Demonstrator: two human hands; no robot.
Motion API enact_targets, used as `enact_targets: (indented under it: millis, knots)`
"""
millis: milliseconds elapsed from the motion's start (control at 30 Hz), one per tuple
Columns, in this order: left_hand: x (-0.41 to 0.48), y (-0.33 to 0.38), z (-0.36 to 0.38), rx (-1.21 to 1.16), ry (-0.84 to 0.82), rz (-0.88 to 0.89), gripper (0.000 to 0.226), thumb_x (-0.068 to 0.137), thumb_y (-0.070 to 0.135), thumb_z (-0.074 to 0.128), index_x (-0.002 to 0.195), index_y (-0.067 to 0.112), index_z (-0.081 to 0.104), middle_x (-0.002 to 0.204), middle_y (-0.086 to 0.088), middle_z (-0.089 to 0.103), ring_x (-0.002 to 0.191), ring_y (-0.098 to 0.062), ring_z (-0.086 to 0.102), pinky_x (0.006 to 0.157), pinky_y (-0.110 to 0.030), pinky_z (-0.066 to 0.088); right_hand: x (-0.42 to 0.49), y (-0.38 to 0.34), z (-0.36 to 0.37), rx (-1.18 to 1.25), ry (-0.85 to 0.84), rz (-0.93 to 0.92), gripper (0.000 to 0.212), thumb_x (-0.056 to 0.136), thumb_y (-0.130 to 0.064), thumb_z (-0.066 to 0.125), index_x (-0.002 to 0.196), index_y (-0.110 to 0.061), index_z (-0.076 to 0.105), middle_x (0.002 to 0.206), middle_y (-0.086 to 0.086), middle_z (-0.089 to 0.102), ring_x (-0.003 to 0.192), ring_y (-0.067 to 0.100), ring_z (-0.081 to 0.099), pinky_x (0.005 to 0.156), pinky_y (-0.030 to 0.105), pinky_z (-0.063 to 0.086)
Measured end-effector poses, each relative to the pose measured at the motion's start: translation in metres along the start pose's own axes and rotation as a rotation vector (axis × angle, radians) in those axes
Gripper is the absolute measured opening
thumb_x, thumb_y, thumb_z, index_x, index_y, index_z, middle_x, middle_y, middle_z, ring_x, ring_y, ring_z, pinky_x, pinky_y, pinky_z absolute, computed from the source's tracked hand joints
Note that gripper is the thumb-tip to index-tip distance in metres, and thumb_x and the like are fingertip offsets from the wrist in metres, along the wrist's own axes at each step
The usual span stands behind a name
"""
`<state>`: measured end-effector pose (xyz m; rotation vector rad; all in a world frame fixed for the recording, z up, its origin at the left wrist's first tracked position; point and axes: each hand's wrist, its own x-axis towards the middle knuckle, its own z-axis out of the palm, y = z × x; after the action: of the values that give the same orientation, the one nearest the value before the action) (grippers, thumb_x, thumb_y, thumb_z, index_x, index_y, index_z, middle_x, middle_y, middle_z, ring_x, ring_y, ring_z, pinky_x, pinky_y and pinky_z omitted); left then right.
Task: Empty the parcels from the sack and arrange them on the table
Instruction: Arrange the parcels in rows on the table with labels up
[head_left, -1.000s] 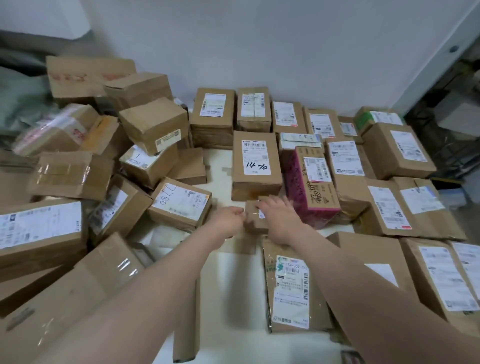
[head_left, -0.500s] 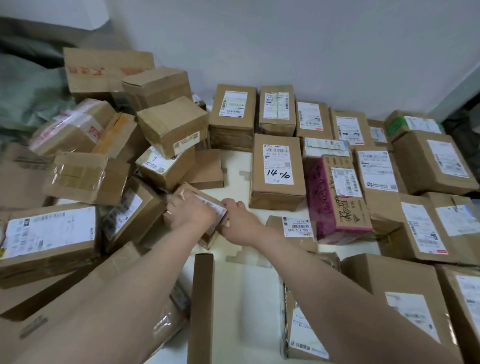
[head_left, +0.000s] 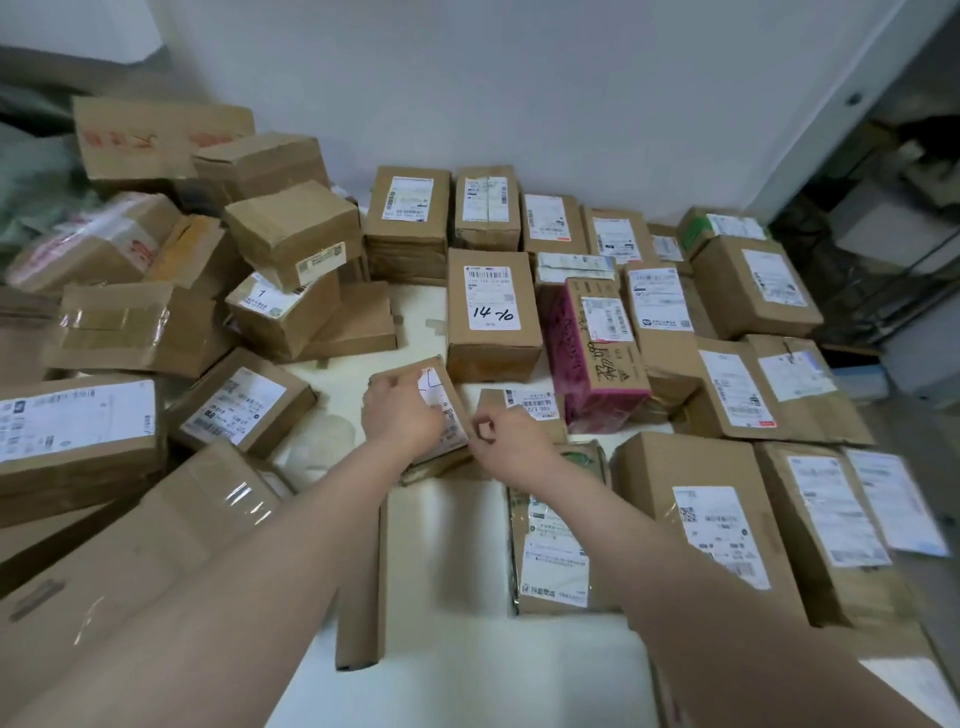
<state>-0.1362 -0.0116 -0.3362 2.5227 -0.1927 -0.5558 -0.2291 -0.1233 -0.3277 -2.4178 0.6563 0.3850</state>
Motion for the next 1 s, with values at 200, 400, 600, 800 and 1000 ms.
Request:
enact_targets:
  millis: [200,400,600,800,1000]
  knots:
    - [-0.059,-0.020,-0.008,0.241,-0.074,-0.197,0.072,0.085,0.028,0.063,0.146,0.020,0.024,0.140,-0.016,0.035,0.129,-0.034,0.038,0.101,-0.041,0.038,-0.046,0.017,0.009,0.098,0.035,0.021,0.031,0.095,-0.024,0.052,0.124,-0.018,0.061,0.120,0.005,0.067,0.109,0.027,0.063,0.093,0.038,0.052]
    - [-0.097,-0.028,-0.008,0.135,-0.186,-0.156,0.027,0.086,0.017,0.057,0.112,0.012,0.054,0.107,-0.009,0.063,0.097,-0.030,0.066,0.079,-0.034,0.058,-0.085,0.024,0.027,0.575,-0.146,0.093,0.036,0.095,-0.028,0.058,0.128,-0.013,0.055,0.106,0.005,0.064,0.081,0.020,0.066,0.078,0.038,0.060]
    - [-0.116,-0.013,0.002,-0.296,-0.174,-0.181,0.034,0.095,0.028,0.057,0.116,0.002,0.062,0.110,-0.016,0.066,0.093,-0.031,0.066,0.083,-0.041,0.058,-0.115,0.022,0.034,0.220,-0.269,-0.035,0.096,0.084,-0.031,0.072,0.154,-0.027,0.006,0.126,0.006,0.059,0.103,0.022,0.062,0.086,0.035,0.055]
    - [-0.119,-0.032,0.000,-0.173,-0.039,-0.144,0.036,0.095,0.028,0.053,0.131,0.020,0.055,0.128,-0.009,0.058,0.115,-0.032,0.055,0.099,-0.039,0.047,-0.117,0.029,0.041,0.417,-0.019,0.094,0.080,0.094,-0.019,0.059,0.155,-0.022,0.007,0.131,0.010,0.057,0.116,0.029,0.056,0.084,0.033,0.046]
    - [-0.109,-0.051,-0.021,-0.012,0.029,-0.022,0.044,0.097,0.028,0.050,0.141,0.026,0.045,0.139,-0.013,0.043,0.130,-0.034,0.039,0.100,-0.037,0.040,-0.100,0.020,0.068,-0.012,0.206,0.083,0.057,0.094,-0.015,0.055,0.146,-0.011,0.031,0.138,0.016,0.043,0.125,0.031,0.044,0.098,0.035,0.040]
